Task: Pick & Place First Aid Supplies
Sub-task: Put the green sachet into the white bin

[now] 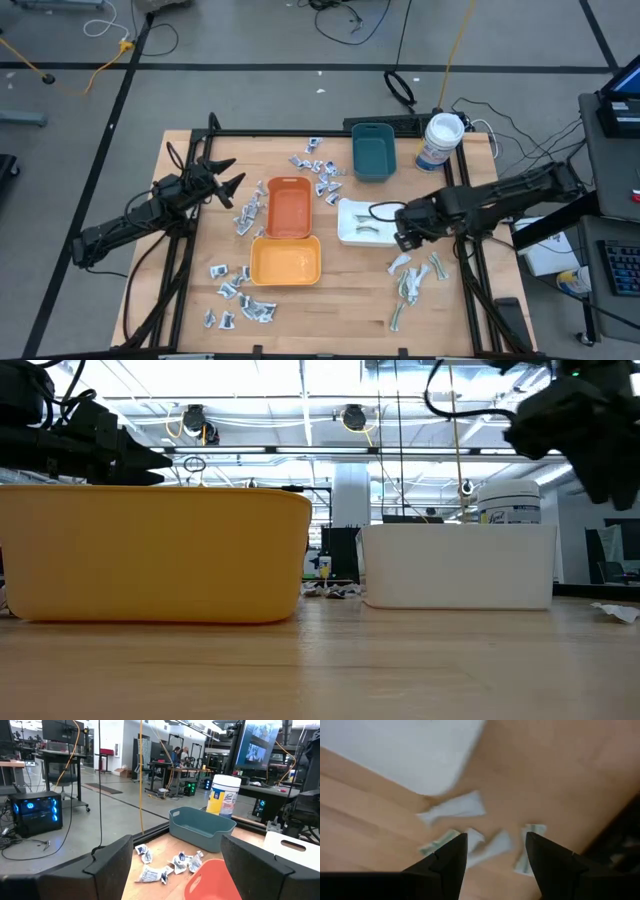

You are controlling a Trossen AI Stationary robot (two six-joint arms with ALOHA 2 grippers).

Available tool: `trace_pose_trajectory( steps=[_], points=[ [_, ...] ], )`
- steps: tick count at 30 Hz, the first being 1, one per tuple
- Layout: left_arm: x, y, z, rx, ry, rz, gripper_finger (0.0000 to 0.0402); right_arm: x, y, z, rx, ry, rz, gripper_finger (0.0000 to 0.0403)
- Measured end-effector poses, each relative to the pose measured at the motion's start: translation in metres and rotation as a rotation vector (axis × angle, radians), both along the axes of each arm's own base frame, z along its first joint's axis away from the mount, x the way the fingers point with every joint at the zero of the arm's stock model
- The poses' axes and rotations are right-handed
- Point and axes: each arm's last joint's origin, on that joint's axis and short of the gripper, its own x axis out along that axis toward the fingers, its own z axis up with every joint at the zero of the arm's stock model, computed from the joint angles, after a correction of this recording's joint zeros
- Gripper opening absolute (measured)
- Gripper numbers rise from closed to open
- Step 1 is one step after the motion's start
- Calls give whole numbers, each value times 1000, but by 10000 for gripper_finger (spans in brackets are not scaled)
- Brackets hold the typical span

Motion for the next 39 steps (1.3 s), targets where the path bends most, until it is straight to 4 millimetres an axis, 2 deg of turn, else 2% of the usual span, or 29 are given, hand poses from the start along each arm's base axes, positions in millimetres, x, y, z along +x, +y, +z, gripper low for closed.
trace_pose_trajectory(
  steps=[9,16,39],
  points=[
    [0,0,0,0,0,0,308,-24,5,-8,24,30,-1,199],
    [0,0,0,0,0,0,308,-37,8,-33,63,108,3,199],
    [0,0,0,0,0,0,308,-42,24,-102,189,178,60,195]
  ],
)
